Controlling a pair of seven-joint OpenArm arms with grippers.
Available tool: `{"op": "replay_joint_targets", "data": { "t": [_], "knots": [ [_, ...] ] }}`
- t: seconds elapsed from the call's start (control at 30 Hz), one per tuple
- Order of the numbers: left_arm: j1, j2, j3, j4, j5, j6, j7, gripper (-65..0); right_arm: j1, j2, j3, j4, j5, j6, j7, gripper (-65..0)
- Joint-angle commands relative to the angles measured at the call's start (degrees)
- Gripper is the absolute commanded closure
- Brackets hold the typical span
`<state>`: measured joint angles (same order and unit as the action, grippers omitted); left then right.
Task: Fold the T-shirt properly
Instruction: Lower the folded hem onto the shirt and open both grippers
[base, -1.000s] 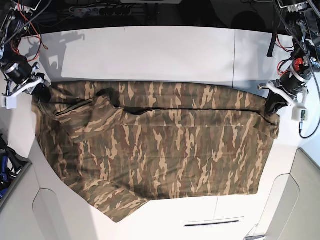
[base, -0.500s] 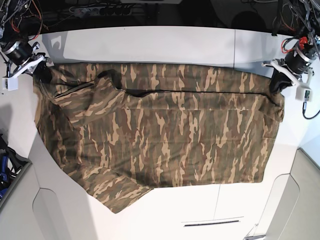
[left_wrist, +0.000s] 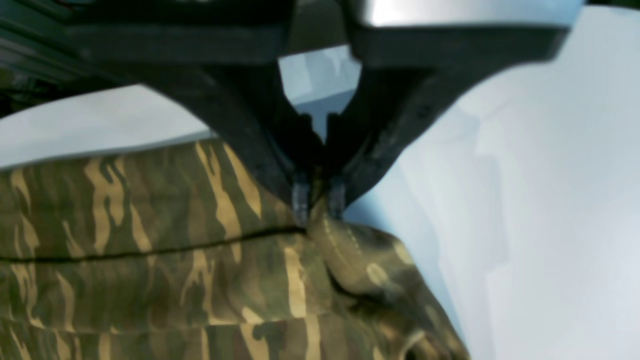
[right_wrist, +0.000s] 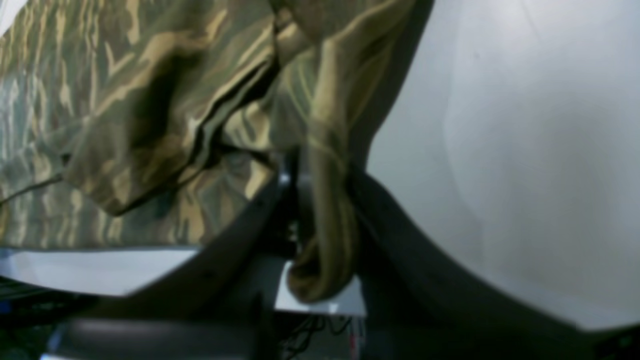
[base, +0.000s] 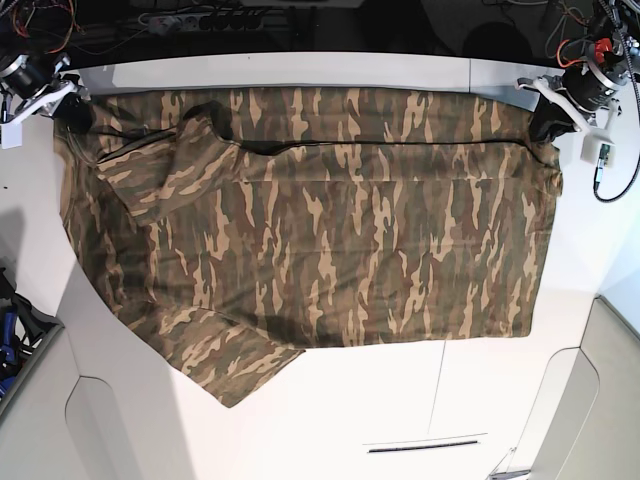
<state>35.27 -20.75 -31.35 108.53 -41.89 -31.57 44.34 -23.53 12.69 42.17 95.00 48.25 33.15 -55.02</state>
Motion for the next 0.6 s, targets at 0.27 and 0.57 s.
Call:
{"op": "replay_joint_targets", "data": {
  "t": [0.27, 0.57],
  "knots": [
    [0.52, 2.03, -0.5, 1.03, -0.74, -0.17, 2.45, 0.0, -0.15, 0.94, 4.0, 1.07, 2.73, 0.31, -1.03, 0.0],
    [0.92, 2.01, -0.5, 1.03, -0.72, -0.13, 2.45, 0.0, -0.15, 0.87, 4.0, 1.05, 1.77, 0.07, -1.25, 0.0]
  ]
}}
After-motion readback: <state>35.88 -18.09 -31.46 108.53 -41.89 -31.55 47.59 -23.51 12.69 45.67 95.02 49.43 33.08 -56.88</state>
